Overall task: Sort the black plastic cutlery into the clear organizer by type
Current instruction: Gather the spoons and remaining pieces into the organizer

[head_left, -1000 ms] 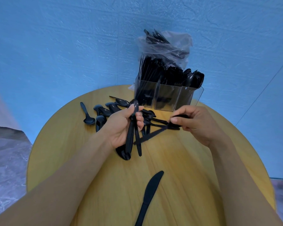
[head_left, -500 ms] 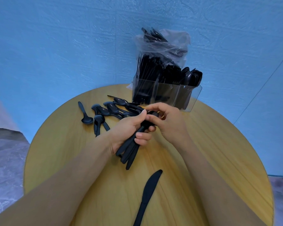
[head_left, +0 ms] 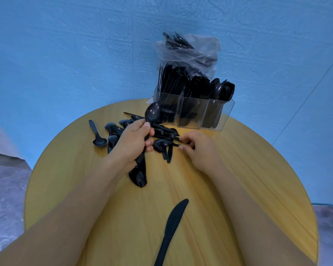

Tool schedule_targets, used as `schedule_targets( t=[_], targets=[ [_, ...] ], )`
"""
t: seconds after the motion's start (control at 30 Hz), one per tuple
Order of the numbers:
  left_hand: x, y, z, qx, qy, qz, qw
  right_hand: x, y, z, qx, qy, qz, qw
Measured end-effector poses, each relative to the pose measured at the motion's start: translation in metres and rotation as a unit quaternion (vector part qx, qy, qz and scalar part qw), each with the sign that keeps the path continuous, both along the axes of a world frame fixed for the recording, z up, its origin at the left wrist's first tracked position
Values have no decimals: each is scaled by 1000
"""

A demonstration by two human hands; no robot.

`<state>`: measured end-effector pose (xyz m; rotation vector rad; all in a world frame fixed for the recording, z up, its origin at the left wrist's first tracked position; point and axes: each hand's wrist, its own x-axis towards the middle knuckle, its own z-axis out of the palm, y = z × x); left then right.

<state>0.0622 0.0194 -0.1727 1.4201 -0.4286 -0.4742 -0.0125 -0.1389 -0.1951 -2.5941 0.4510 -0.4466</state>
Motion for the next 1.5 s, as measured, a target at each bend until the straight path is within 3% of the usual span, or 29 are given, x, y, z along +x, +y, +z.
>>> schedule_targets(
  t=[0.4,0.47,0.53,0.63,0.87,1.0,1.13,1.3,1.5],
  targets=[
    [-1,-10,-10,-29,11,52,998,-1,-4,4,-110,66,7,992],
    [-2,-11,-11,-39,14,46,998,-2,-2,7,-54,0,-21,998],
    [-2,-14,-12,-47,18,38,998,-1,7,12,77,-84,-28,993],
    [-5,-16,-14,-49,13,11,999,1,27,19,283,-141,15,949],
    [-16,-17,-13,1,-16,-56,998,2,39,17,373,-167,15,912],
    [-17,-19,-17,23,-32,-53,998,3,44,16,329,-184,-12,926],
    [-9,-17,-16,-23,2,-15,1000,4,36,14,282,-167,-30,944],
    [2,-11,-11,-75,32,70,994,11,26,-1,125,-25,-92,988],
    [6,-11,-15,-60,11,89,994,36,31,-9,24,75,-99,992]
  ],
)
